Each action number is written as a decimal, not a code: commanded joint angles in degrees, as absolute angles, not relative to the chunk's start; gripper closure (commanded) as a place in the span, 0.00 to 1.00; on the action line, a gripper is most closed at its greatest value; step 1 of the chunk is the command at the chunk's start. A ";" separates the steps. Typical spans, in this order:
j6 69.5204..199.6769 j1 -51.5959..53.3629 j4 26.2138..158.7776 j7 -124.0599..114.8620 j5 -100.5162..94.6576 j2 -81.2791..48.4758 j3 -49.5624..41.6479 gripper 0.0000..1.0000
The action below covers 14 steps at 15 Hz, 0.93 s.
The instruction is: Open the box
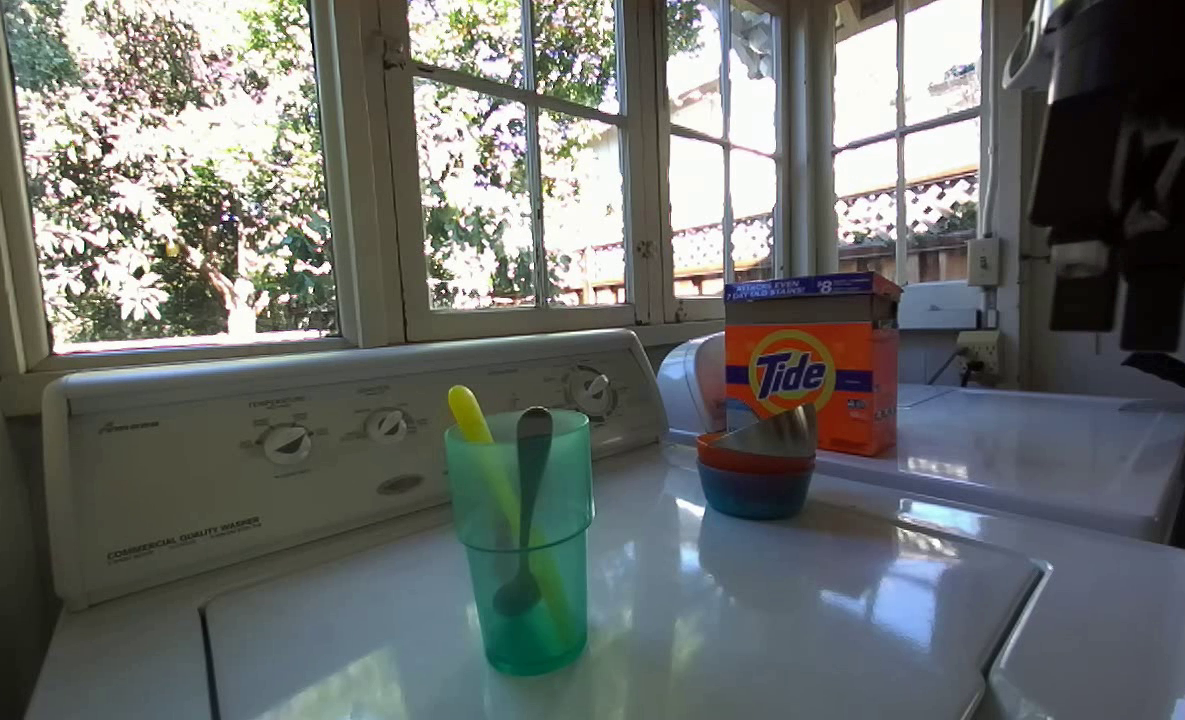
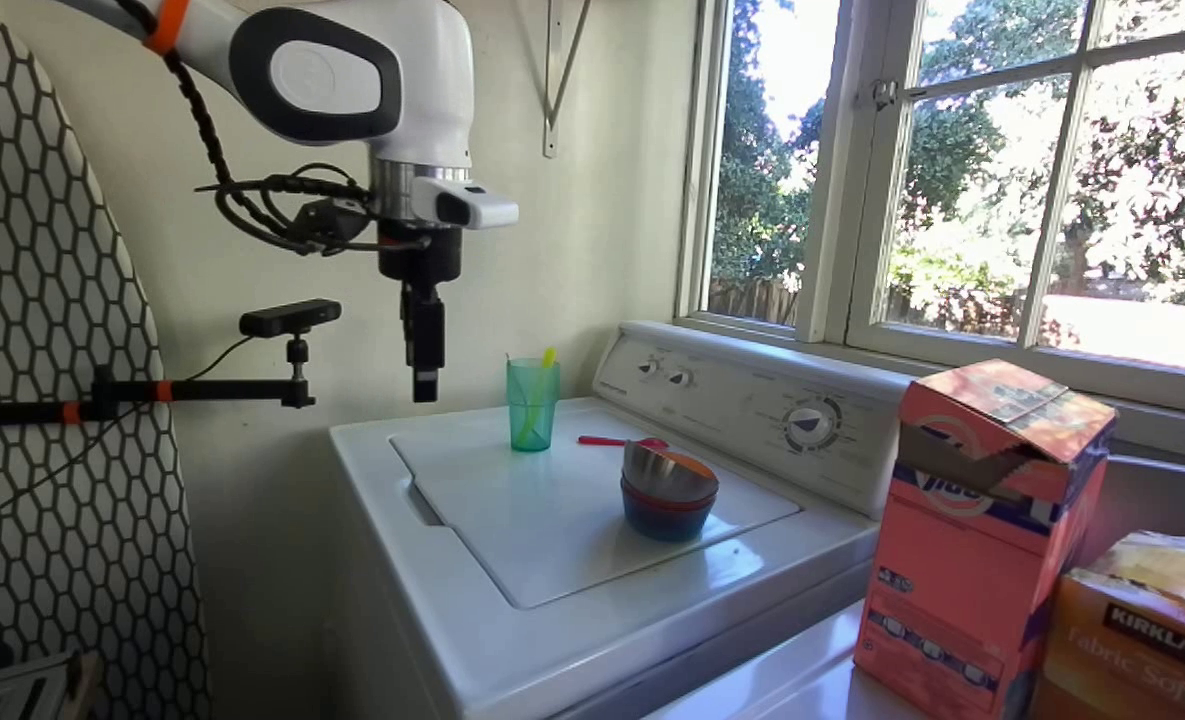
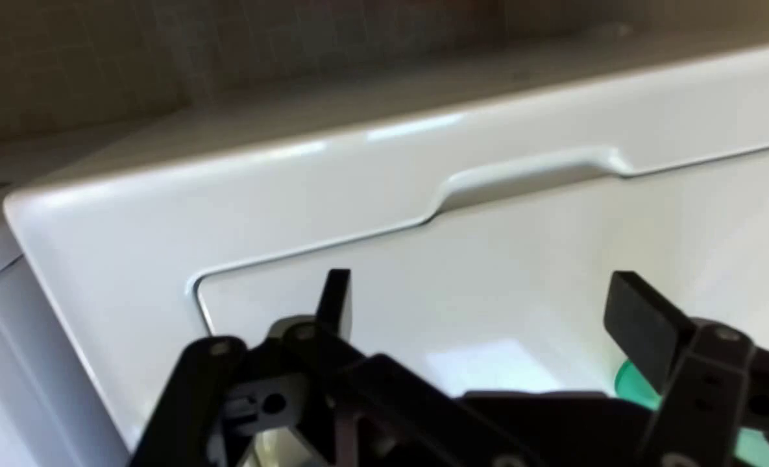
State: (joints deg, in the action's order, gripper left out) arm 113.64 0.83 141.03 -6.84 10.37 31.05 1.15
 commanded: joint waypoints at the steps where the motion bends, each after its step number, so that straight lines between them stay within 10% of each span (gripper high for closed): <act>1: 121.00 -2.99 136.65 -12.15 2.71 26.74 4.02 0.00; 14: 121.27 -10.55 106.41 -28.44 -45.68 4.52 8.49 0.00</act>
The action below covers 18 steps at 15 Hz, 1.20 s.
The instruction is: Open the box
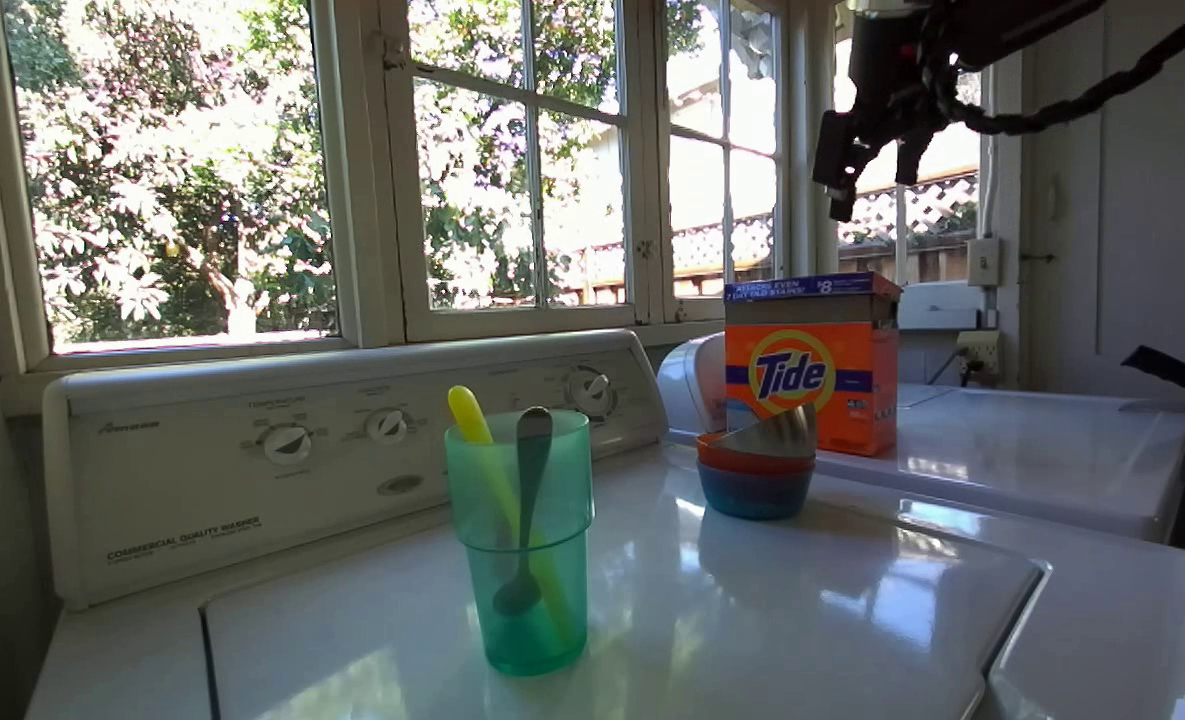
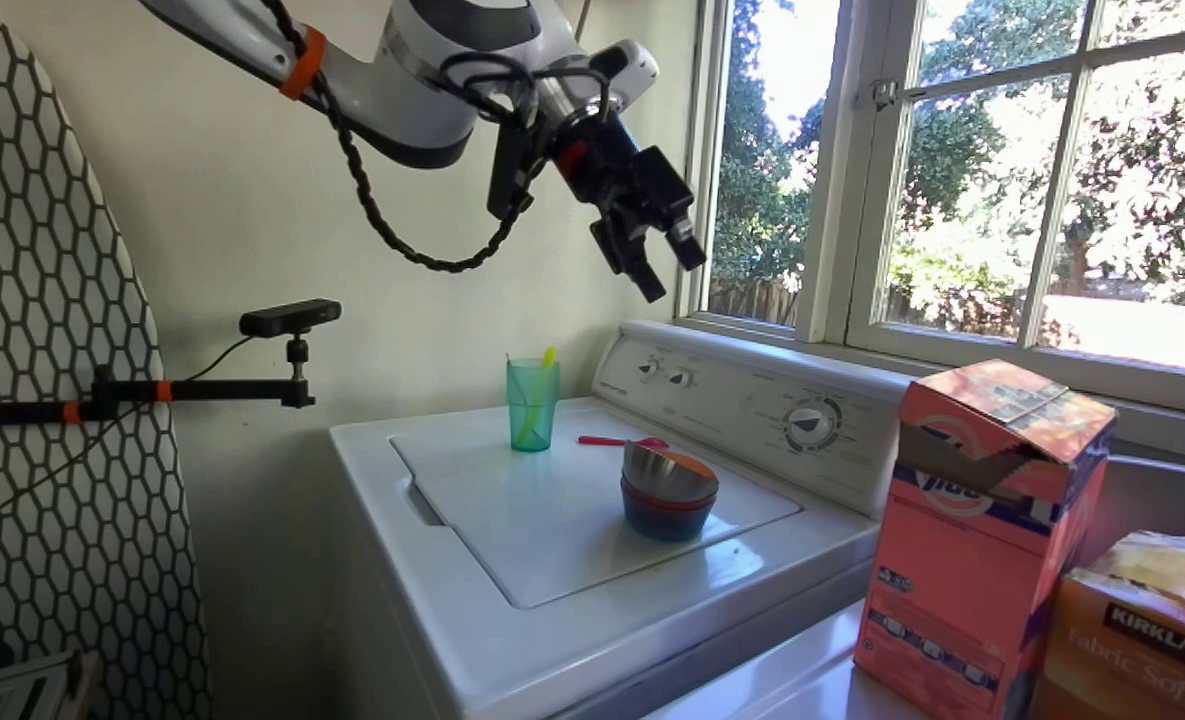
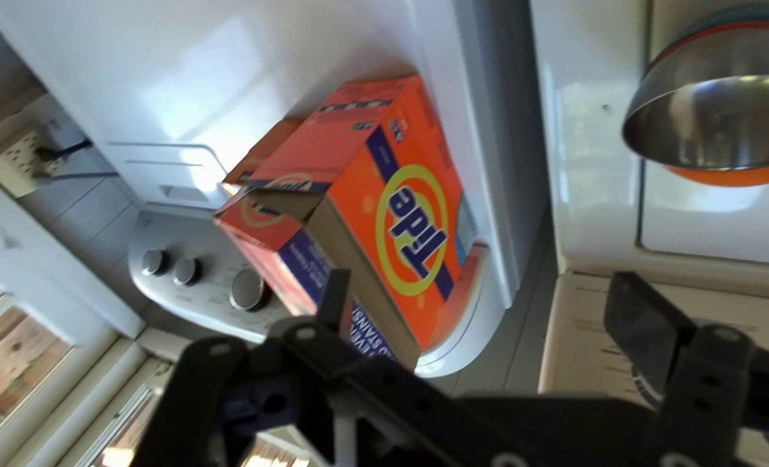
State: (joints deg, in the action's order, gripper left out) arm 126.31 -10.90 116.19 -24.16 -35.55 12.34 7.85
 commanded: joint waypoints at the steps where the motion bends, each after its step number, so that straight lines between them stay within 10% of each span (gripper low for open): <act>1: 120.09 -9.87 103.85 -30.61 -49.84 2.46 7.93 0.00; 18: 117.85 -4.03 91.86 -26.27 -74.03 -9.57 -0.64 0.00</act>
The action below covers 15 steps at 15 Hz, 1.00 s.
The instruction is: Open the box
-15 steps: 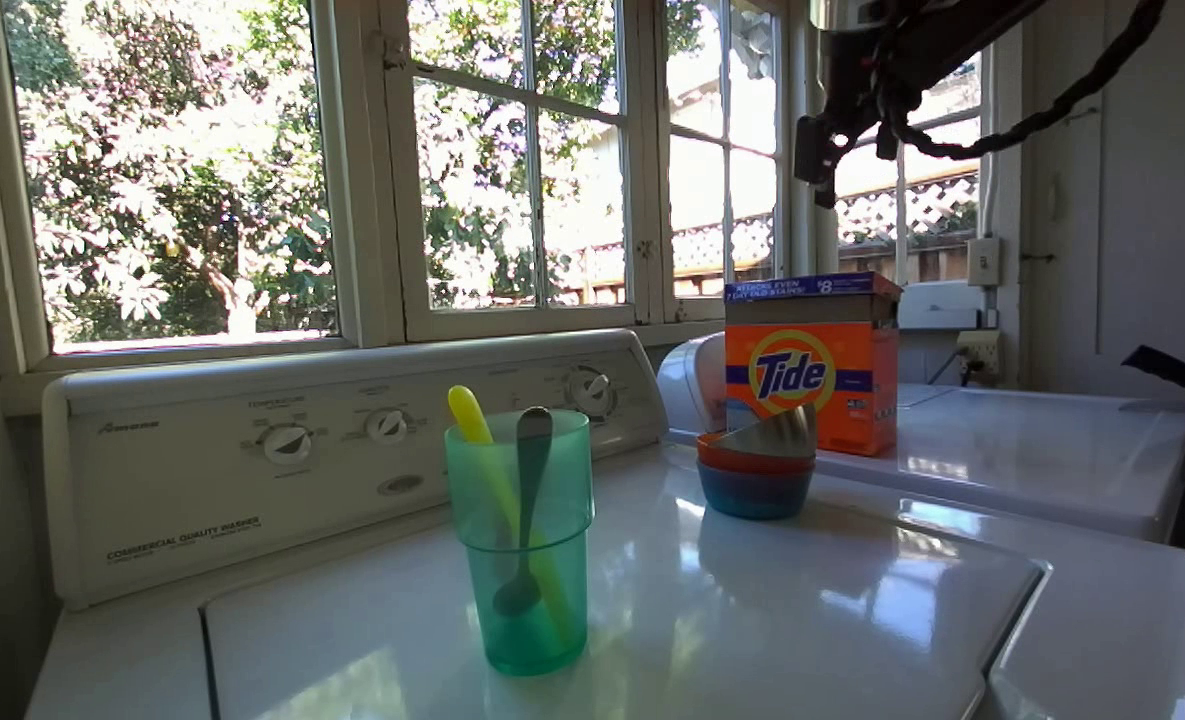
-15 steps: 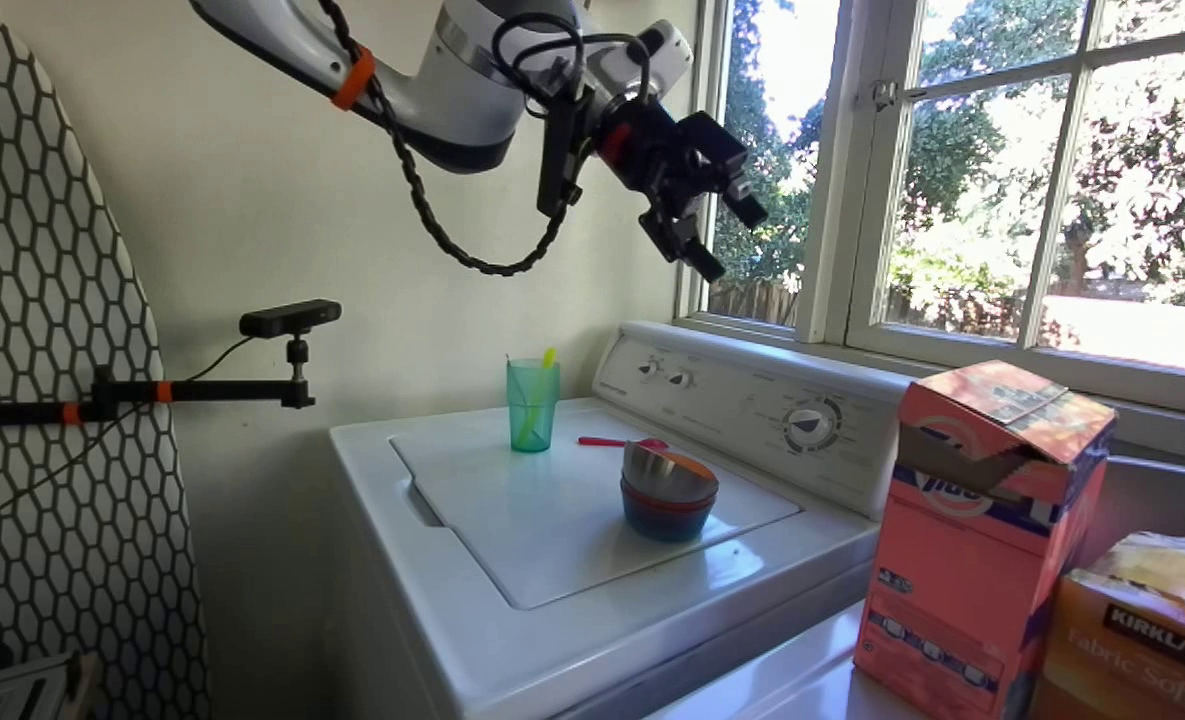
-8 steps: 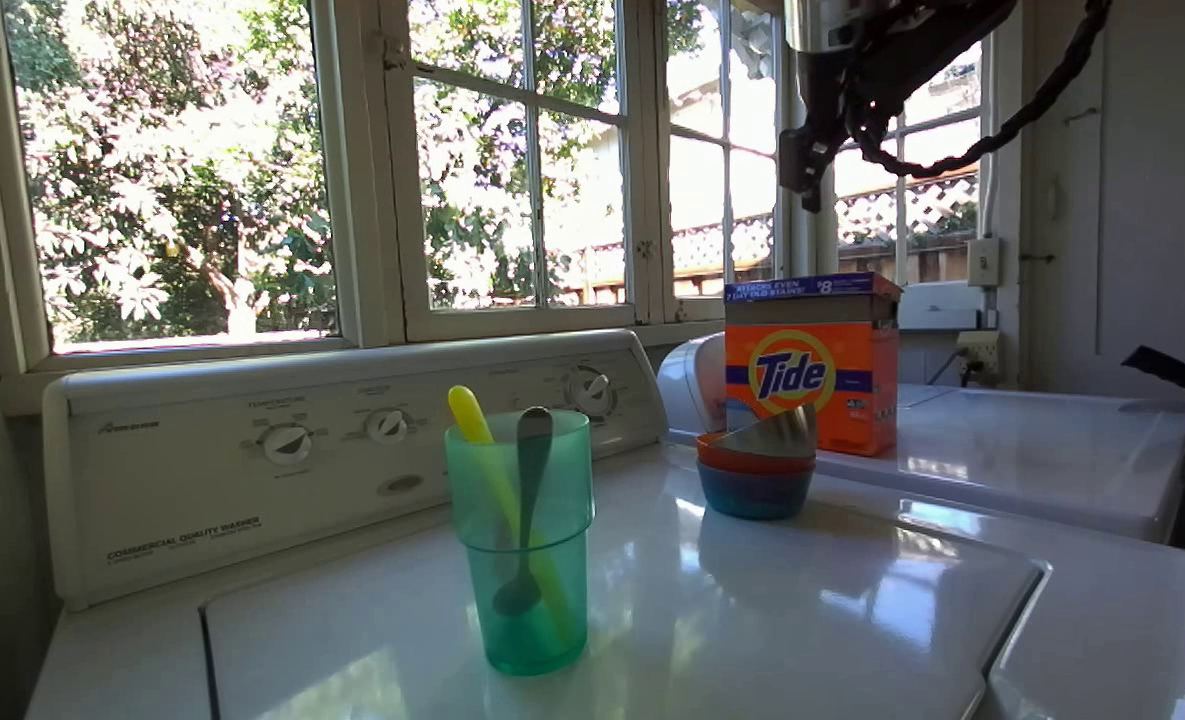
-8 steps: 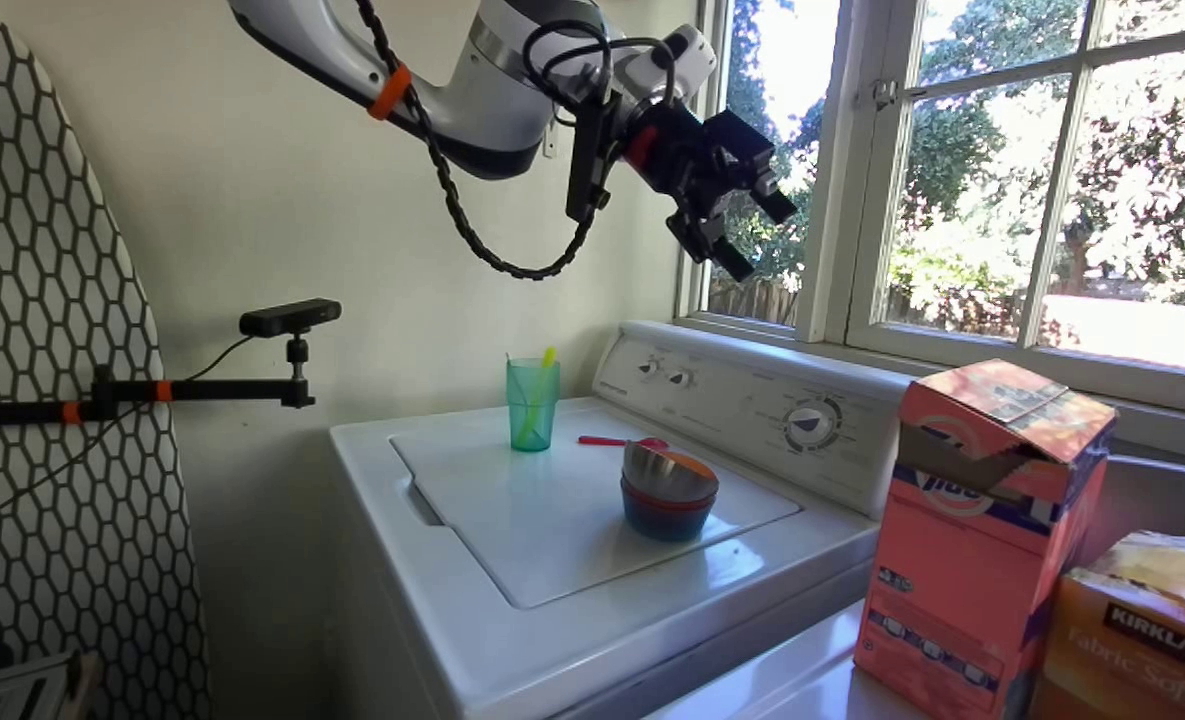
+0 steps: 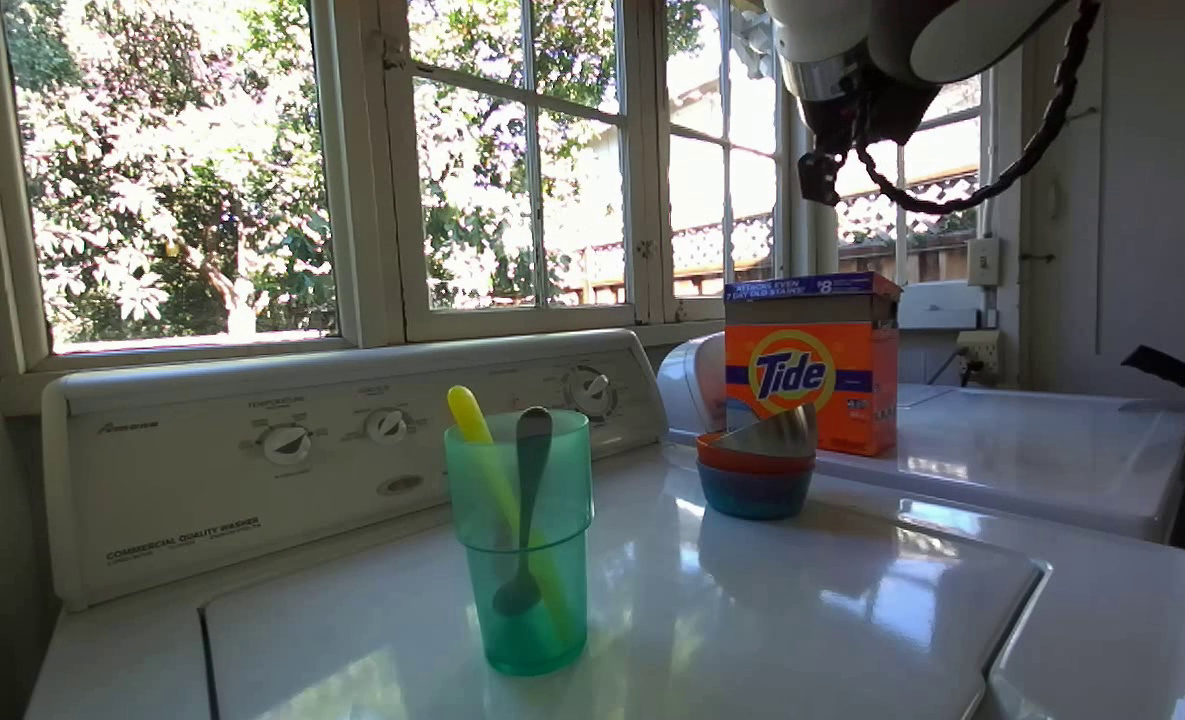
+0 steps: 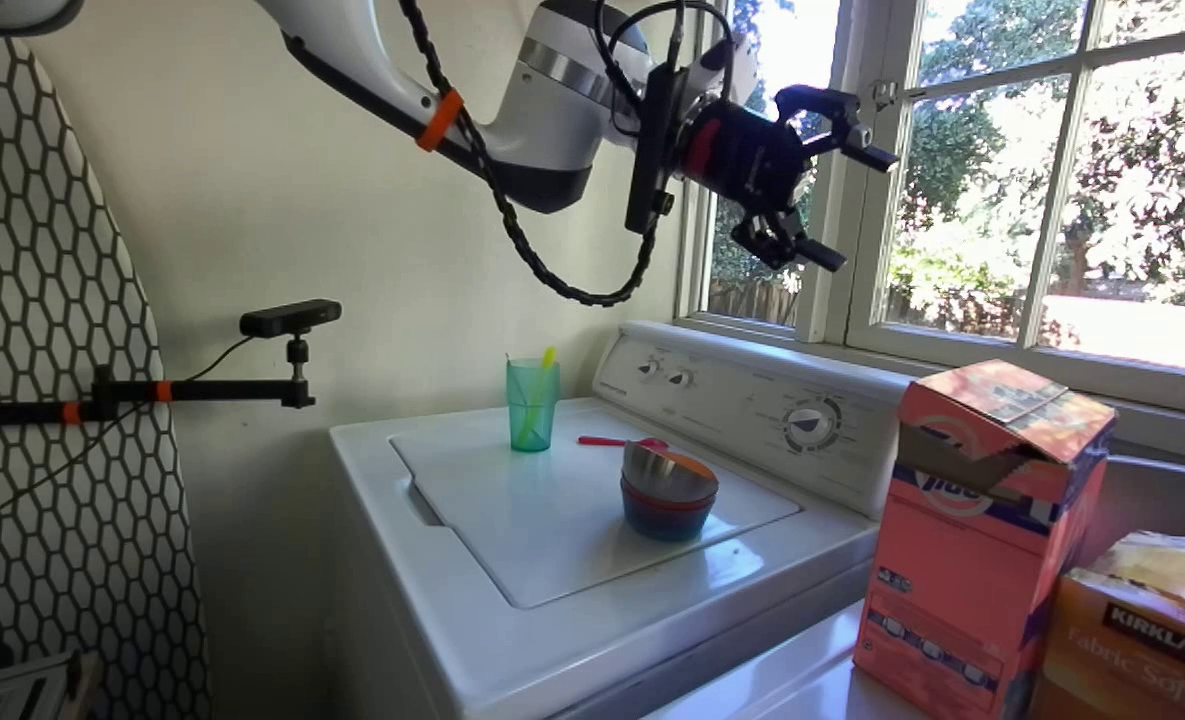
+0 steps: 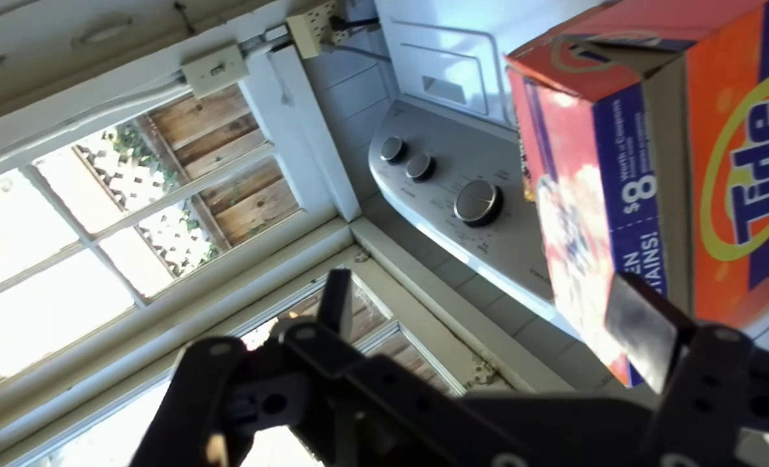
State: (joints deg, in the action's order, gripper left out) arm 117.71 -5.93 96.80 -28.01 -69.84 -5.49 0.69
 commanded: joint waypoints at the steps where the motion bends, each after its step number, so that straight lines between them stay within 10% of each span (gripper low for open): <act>1: 119.75 -3.93 90.91 -25.31 -74.03 -10.42 -0.71 0.00; 15: 121.63 -3.35 87.95 -14.63 -56.65 -15.90 -3.44 0.00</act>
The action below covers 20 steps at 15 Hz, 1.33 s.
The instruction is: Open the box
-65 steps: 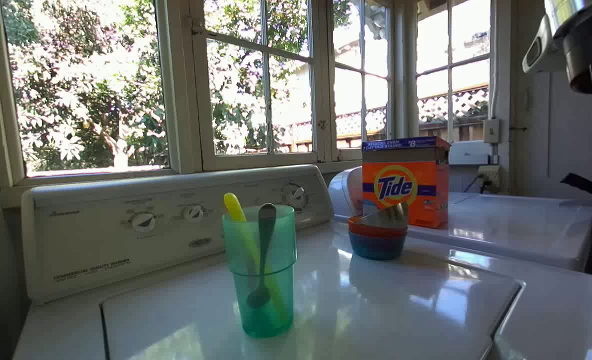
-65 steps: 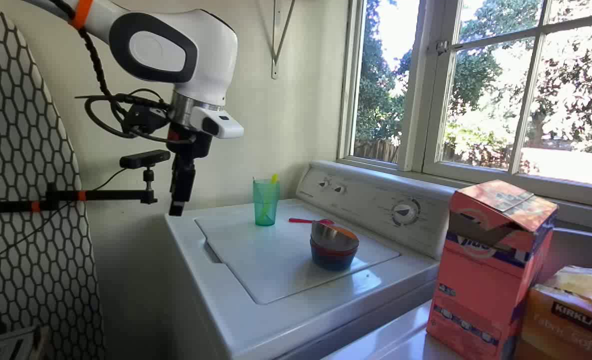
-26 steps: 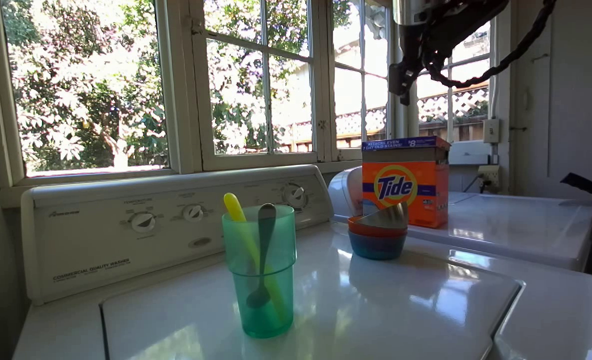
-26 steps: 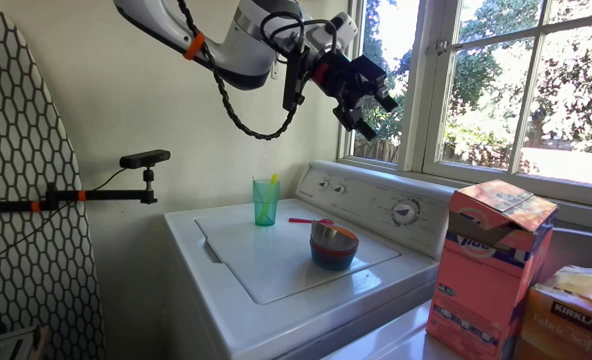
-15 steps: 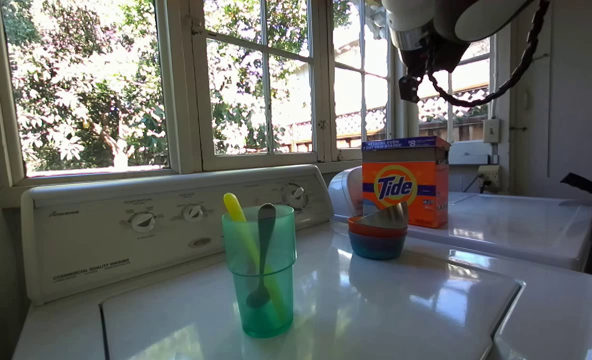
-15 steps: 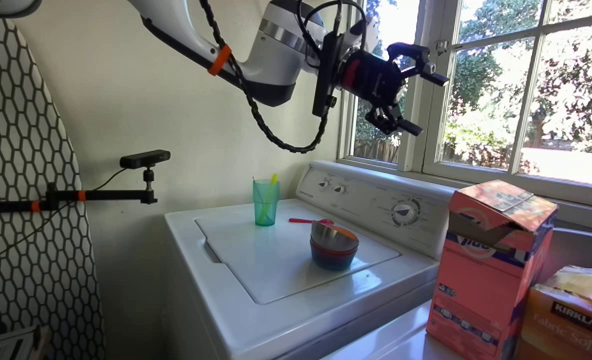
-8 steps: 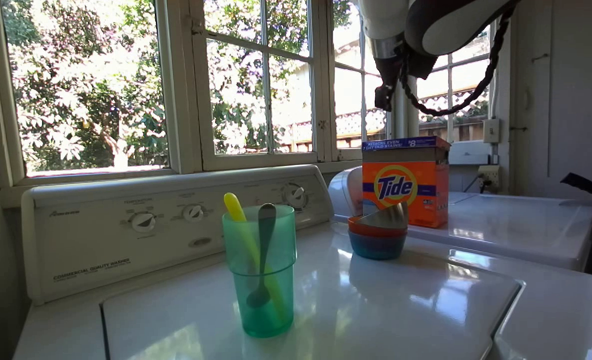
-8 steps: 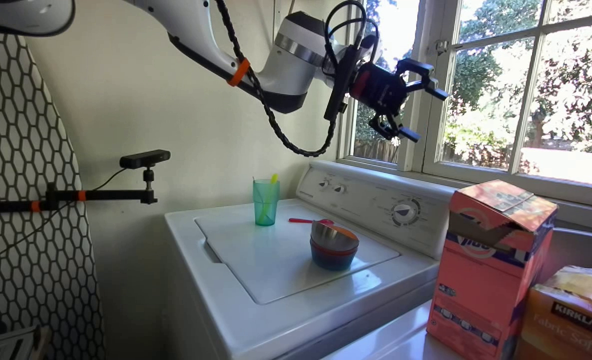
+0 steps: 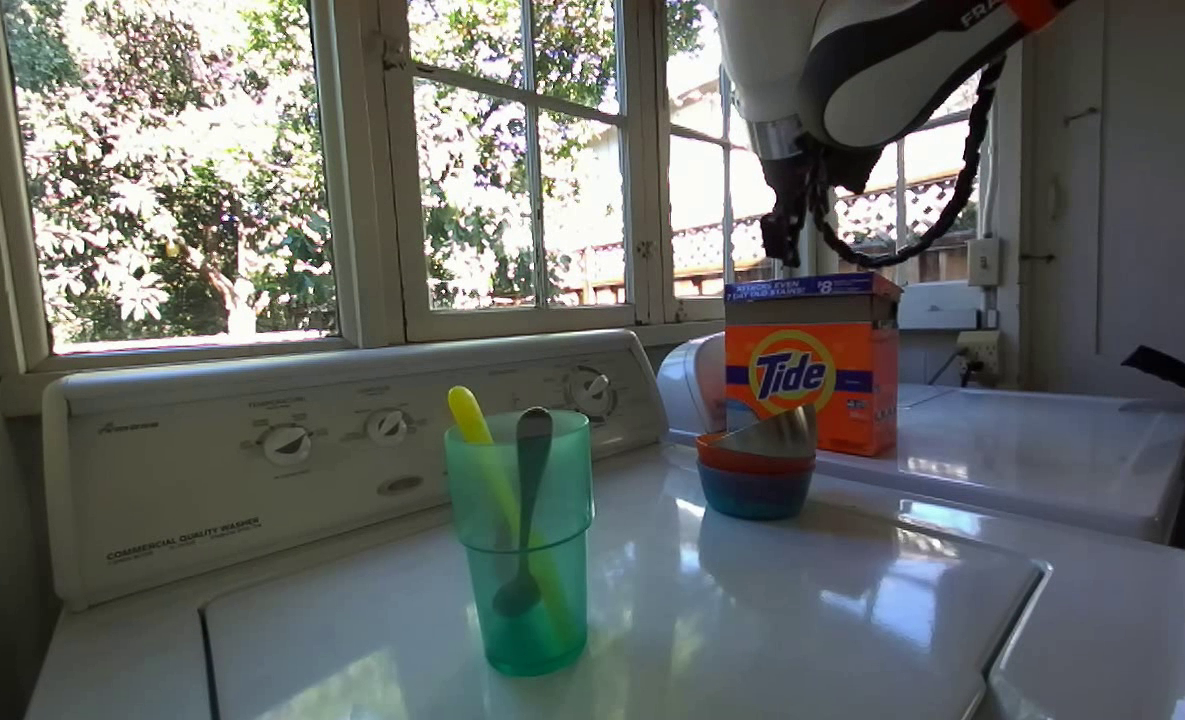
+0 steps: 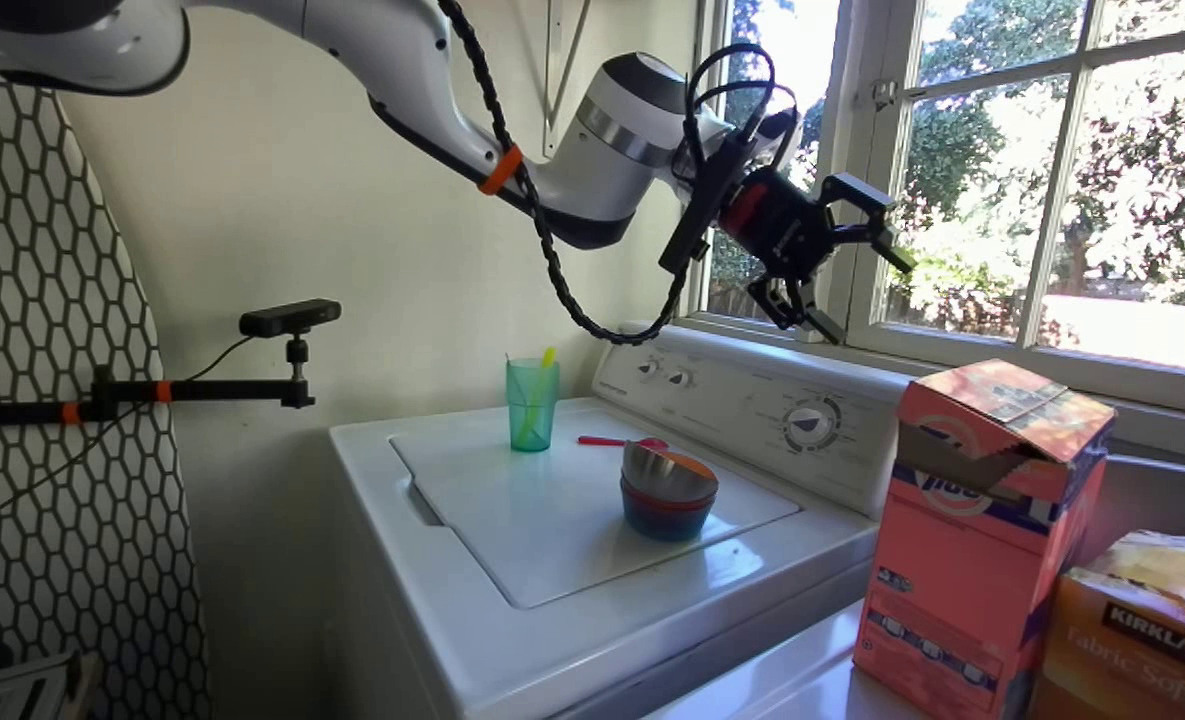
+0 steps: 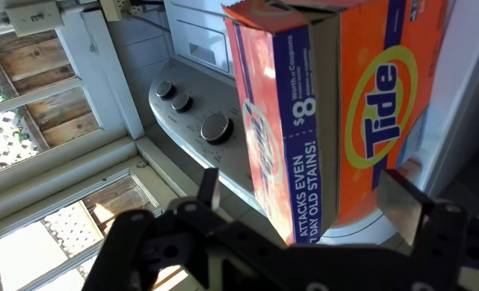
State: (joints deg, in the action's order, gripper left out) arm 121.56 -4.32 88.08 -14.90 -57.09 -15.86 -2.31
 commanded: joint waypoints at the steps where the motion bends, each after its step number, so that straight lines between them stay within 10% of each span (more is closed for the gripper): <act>1: 120.67 -2.87 87.39 -15.80 -57.22 -16.47 -3.61 0.00; 20: 116.35 -2.98 72.61 -19.94 -59.55 -31.49 -9.03 0.00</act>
